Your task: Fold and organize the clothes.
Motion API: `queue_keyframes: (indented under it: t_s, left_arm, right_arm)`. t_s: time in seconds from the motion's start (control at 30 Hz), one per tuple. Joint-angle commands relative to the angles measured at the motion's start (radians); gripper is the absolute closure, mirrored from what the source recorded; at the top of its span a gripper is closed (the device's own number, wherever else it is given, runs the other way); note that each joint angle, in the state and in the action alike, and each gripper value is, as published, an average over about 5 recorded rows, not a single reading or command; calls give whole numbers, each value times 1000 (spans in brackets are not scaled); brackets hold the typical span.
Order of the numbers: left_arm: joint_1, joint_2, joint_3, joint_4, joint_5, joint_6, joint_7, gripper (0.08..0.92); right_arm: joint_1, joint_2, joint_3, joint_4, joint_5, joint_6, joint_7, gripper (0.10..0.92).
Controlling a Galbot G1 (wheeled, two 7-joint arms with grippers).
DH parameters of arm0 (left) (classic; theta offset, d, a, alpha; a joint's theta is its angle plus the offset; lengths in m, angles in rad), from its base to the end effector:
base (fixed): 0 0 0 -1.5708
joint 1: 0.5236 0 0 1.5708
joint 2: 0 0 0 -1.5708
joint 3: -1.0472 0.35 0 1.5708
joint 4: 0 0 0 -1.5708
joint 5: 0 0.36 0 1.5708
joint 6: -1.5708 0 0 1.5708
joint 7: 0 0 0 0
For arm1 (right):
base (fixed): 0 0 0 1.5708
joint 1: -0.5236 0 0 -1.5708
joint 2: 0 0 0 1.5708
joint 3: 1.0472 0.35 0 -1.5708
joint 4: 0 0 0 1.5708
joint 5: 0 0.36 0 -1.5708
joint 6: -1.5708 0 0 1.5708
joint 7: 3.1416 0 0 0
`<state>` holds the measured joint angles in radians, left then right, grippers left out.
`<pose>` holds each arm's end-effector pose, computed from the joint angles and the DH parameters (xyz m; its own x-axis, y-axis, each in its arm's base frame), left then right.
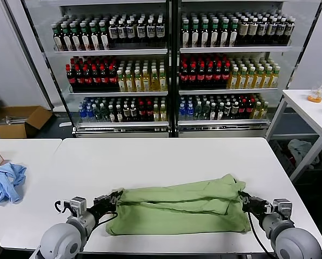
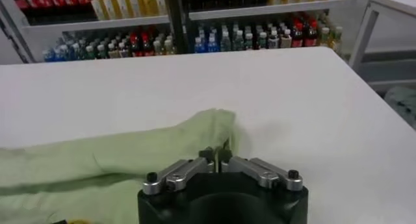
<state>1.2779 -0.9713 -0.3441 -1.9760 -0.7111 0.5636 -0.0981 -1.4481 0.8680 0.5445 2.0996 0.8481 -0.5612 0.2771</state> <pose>0.2700 0.0686 -0.2741 -0.7943 0.3078 0.5237 0.2787 0.9507 -0.1360 0.2376 -0.1138 -0.2357 -0.8401 -0.1014 0.5329 -0.0849 0.9949 0.0553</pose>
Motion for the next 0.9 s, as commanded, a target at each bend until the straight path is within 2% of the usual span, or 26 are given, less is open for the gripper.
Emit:
queue_keyframes:
  t_s: [0.03,0.2,0.37,0.57,0.67,0.8,0.9]
  left_arm:
    - [46,-69,4,-44,160,-79,-90,711]
    - [91,-172,19,-54,280,-115,-180,564]
    - [110,-272,40,5,398,-133,-238,416]
    - [135,-312,54,35,450,-138,-244,247]
    - [144,-316,58,28,452,-137,-239,193]
    - [158,-314,62,10,447,-138,-224,220]
    - [168,-311,60,0,433,-139,-207,304]
  right_arm:
    - [-41,8,8,36,-65,19,-8,699]
    - [-58,16,15,55,-83,38,-7,569]
    - [-65,21,13,52,-96,47,-4,422]
    - [-63,21,9,46,-97,51,-1,256]
    - [-59,20,7,46,-97,51,0,213]
    - [-55,19,3,45,-97,53,1,203]
    - [-54,18,2,45,-97,55,2,203]
